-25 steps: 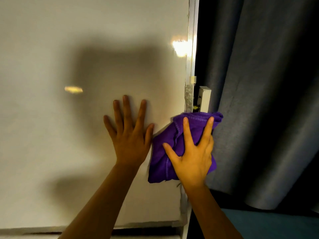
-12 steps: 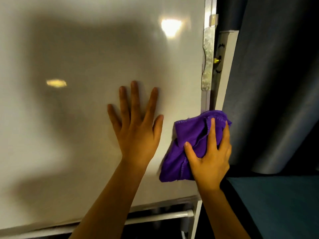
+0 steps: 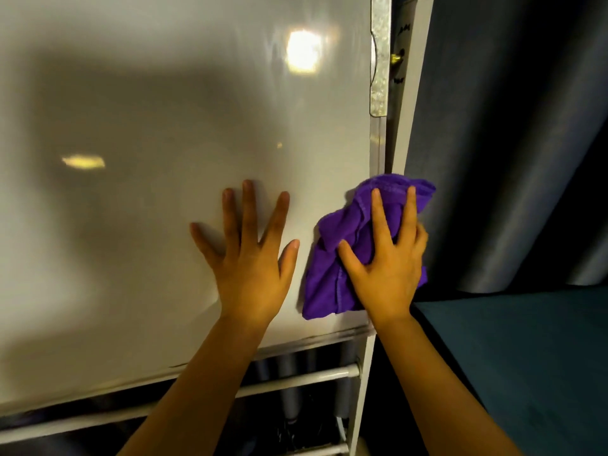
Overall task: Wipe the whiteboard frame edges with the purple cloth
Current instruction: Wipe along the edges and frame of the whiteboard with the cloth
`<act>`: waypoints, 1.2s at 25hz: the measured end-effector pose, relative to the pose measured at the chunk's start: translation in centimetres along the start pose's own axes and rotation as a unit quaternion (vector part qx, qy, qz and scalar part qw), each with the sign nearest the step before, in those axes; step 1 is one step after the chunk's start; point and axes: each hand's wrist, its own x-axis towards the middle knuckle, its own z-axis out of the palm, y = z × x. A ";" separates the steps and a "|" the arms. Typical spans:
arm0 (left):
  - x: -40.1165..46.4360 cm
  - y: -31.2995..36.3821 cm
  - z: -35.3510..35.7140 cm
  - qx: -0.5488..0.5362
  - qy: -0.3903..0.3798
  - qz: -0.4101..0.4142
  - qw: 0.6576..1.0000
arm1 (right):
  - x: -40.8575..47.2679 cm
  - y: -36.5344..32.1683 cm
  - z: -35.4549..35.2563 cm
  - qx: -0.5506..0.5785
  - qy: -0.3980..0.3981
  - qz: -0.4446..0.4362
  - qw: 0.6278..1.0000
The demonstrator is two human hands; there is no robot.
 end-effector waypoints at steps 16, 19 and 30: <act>-3.4 -3.7 1.0 -0.004 0.032 0.040 0.999 | -13.0 -1.2 5.0 0.090 0.042 0.272 0.957; -4.5 -6.0 1.3 0.011 0.029 0.062 0.998 | -13.9 -2.8 6.2 0.150 0.086 0.285 0.943; -7.1 -17.4 1.4 0.091 0.057 0.165 0.980 | -17.6 -12.4 11.4 0.279 0.182 0.333 0.882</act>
